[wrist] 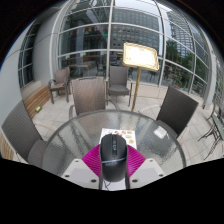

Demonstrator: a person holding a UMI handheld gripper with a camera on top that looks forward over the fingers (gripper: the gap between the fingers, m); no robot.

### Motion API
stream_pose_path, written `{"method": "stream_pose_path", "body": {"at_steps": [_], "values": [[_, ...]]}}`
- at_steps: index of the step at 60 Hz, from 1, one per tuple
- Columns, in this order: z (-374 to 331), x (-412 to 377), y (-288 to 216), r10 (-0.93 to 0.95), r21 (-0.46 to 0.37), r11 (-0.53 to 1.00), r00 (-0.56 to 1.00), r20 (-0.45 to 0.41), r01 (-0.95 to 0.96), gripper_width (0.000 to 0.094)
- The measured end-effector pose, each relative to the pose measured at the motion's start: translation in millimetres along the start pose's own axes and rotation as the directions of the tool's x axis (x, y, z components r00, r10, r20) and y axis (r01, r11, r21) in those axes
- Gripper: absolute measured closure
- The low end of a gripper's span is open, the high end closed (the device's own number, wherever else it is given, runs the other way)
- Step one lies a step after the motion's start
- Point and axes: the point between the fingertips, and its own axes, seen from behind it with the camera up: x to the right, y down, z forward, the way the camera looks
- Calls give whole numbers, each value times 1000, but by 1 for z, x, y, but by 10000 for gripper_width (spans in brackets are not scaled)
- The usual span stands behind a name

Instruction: Arrange mouse

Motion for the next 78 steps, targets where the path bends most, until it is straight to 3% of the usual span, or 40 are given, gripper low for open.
{"method": "stream_pose_path", "body": {"at_steps": [5, 15, 23, 35, 44, 47, 51, 53, 66, 78], "values": [[29, -41, 58, -14, -92, 996, 999, 38, 18, 635], [75, -62, 185, 6, -270, 963, 1000, 10, -3, 634], [90, -64, 240, -7, -333, 943, 1000, -11, 3, 633], [92, -65, 241, -1, -310, 951, 1000, -21, -6, 631], [93, -64, 237, 12, -319, 947, 1000, -19, -17, 491], [89, -63, 238, 32, -338, 941, 999, -23, -38, 384], [78, -58, 224, 38, -316, 947, 998, -42, -50, 126], [70, -57, 213, 41, -294, 954, 998, -40, -51, 78], [-26, -46, 137, 79, -144, 986, 996, -32, -83, 71], [-122, -37, 113, 76, -30, 997, 997, -14, -77, 69]]}}
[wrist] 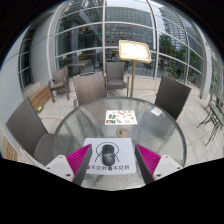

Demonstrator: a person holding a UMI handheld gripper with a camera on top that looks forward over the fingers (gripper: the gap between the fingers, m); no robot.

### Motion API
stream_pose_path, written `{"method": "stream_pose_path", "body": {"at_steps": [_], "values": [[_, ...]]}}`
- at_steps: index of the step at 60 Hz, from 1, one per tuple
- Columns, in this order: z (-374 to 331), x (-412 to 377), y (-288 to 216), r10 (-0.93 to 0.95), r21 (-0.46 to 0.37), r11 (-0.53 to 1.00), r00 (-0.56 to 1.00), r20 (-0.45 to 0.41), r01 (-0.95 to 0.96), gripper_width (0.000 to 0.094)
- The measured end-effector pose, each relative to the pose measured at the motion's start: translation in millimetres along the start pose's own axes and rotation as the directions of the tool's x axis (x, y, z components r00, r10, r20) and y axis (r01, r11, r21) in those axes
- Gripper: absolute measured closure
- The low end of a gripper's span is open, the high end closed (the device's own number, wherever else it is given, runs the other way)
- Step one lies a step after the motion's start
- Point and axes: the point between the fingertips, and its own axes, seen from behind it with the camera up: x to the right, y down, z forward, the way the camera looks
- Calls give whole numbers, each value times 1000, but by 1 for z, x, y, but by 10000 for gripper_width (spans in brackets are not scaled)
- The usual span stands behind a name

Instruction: Arrange mouse

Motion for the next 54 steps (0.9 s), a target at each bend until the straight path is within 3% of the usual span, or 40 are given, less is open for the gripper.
{"method": "stream_pose_path", "body": {"at_steps": [17, 54], "values": [[-84, 30, 33, 16, 59, 998, 1000, 2, -17, 83], [-125, 51, 101, 48, 8, 999, 999, -1, -48, 88]]}}
